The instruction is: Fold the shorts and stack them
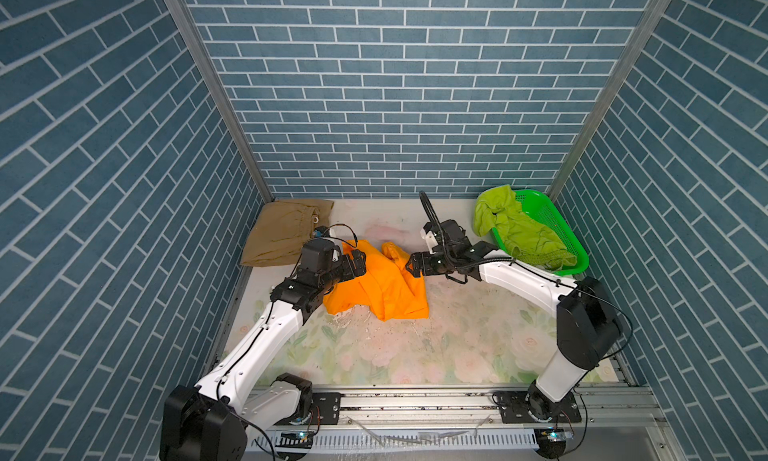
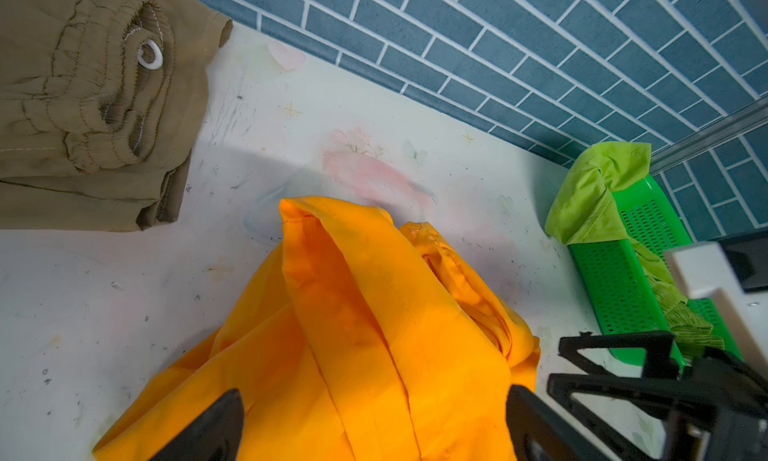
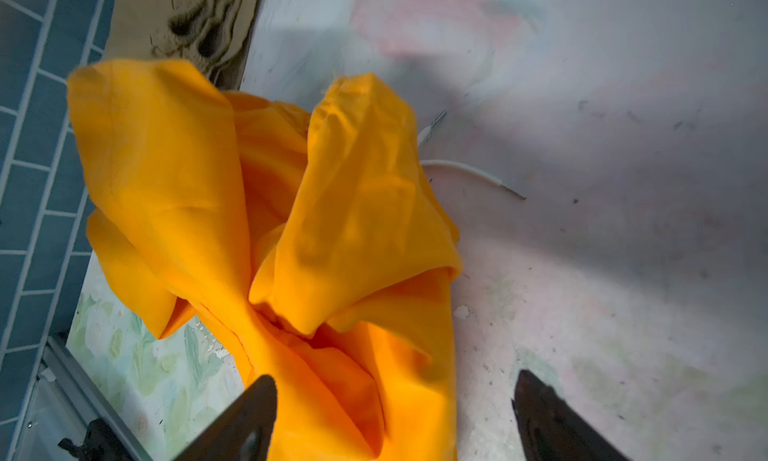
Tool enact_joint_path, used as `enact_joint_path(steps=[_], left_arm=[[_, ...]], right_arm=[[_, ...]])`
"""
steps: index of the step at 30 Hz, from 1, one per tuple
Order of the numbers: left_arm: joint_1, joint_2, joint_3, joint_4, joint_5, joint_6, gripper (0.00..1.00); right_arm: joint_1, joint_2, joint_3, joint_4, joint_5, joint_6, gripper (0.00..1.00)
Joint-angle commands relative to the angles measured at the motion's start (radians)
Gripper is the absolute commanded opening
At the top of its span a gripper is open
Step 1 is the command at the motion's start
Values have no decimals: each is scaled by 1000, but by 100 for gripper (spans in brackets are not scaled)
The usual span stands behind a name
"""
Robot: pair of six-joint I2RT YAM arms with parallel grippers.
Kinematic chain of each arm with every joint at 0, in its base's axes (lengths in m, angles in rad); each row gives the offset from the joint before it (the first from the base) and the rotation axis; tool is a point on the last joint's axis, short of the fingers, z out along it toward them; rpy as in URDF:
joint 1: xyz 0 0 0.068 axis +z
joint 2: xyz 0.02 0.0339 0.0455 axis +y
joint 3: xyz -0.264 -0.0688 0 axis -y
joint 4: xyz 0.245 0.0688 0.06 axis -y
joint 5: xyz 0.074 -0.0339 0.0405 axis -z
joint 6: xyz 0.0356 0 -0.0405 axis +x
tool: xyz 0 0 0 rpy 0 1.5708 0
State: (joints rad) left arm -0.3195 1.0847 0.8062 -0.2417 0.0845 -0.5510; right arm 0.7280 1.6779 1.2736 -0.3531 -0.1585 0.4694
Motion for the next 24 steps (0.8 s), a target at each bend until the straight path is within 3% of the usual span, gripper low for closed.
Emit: enact_joint_path(steps=[1,6,12,15,17,18,19,24], left_arm=[[39,4,-17,8,32,-2,100],[116,-13,-32,12,98,-23,100],[183,-12,-69,60,186,-66,100],[183,-15,-76,65,198,-75,100],[183,-21,-81,64,208,-77,100],[183,-24,-83,63,211,-77,100],[183,-25,-86,58,214,-75,100],[183,-29,-105,53,231,-69,100]], right_arm=[[62,-24,-25,-40,85,-104,93],[146,6,-26,-21,191,-154,95],[218,180,106,-64,235,-177,93],[218,251,164,-103,260,-166,65],[192,268,188,-139,293,-172,20],[168,255,179,-138,294,-171,7],[133,223,155,-123,280,-167,0],[-134,62,53,-90,195,-163,0]])
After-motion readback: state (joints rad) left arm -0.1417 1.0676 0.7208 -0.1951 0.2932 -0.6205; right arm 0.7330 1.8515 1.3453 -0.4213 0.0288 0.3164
